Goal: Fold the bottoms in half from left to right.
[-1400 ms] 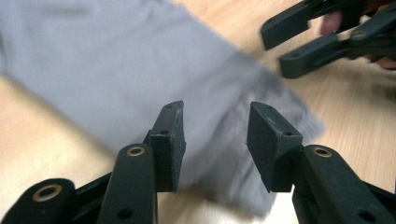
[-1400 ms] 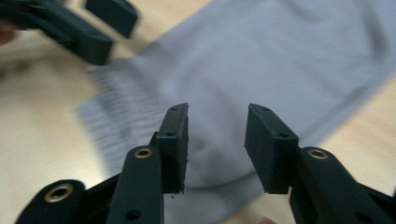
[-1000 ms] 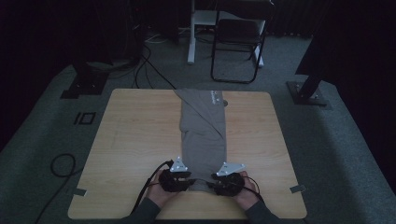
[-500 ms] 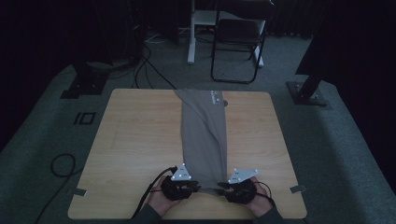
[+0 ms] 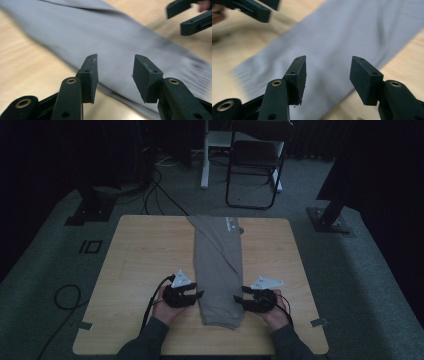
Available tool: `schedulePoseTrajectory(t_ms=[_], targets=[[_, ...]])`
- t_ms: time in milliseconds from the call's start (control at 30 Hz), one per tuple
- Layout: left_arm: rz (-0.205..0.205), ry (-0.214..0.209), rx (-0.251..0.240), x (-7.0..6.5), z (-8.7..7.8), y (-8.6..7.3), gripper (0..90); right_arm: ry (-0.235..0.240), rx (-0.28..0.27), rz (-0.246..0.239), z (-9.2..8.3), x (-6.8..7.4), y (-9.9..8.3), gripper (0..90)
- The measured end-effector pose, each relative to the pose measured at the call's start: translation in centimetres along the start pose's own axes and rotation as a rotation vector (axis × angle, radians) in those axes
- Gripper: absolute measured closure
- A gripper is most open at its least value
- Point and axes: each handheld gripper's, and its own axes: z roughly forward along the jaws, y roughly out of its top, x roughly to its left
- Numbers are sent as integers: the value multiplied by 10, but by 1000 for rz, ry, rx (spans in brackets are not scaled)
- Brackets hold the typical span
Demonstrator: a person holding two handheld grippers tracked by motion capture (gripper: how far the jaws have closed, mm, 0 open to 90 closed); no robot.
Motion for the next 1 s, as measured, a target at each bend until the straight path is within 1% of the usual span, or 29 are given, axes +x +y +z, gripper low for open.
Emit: schedulePoseTrajectory(t_ms=[33,67,100,133,167,200,233,300,333,367,400,467,600,700,733,767,800,833,867,900,933,967,1000], targets=[[-9,13,1,6,5,2,550,-17,3,5,5,-4,2,479],[-11,40,9,13,12,4,550,-57,18,28,20,-16,5,487],[-27,70,19,23,21,9,550,-80,24,26,25,-19,7,487],[-27,70,19,23,21,9,543,-80,24,26,25,-19,7,487],[-41,118,27,32,32,15,533,-134,37,25,40,-29,11,487],[-41,118,27,32,32,15,530,-134,37,25,40,-29,11,487],[-69,149,27,44,43,21,521,-170,39,38,52,-36,16,488],[-101,190,27,57,54,26,513,-189,32,51,62,-43,21,488],[-113,197,27,61,58,28,504,-211,35,53,68,-46,25,488],[-135,206,22,66,62,30,495,-220,37,55,73,-48,27,489],[-153,207,15,71,66,32,490,-228,38,60,78,-51,30,488],[-176,230,15,77,74,37,473,-230,45,67,88,-55,37,488],[-208,247,51,85,91,43,471,-258,62,55,105,-60,49,487],[-223,247,63,87,99,44,474,-286,65,66,111,-67,55,498],[-222,251,59,87,100,44,470,-318,77,71,112,-71,56,507],[-218,258,61,86,101,45,471,-344,87,87,113,-74,56,512],[-217,261,63,86,101,45,471,-364,91,122,113,-79,55,516],[-210,262,68,86,101,45,473,-357,77,166,111,-84,53,534],[-205,264,70,86,101,45,475,-358,70,199,109,-88,51,542],[-202,265,69,86,101,45,475,-376,68,223,107,-90,50,580],[-198,268,70,85,101,45,483,-377,68,242,105,-92,50,629],[-198,268,70,85,101,45,503,-377,68,242,105,-92,50,629],[-199,267,71,86,101,46,503,-378,69,243,105,-93,50,636]])
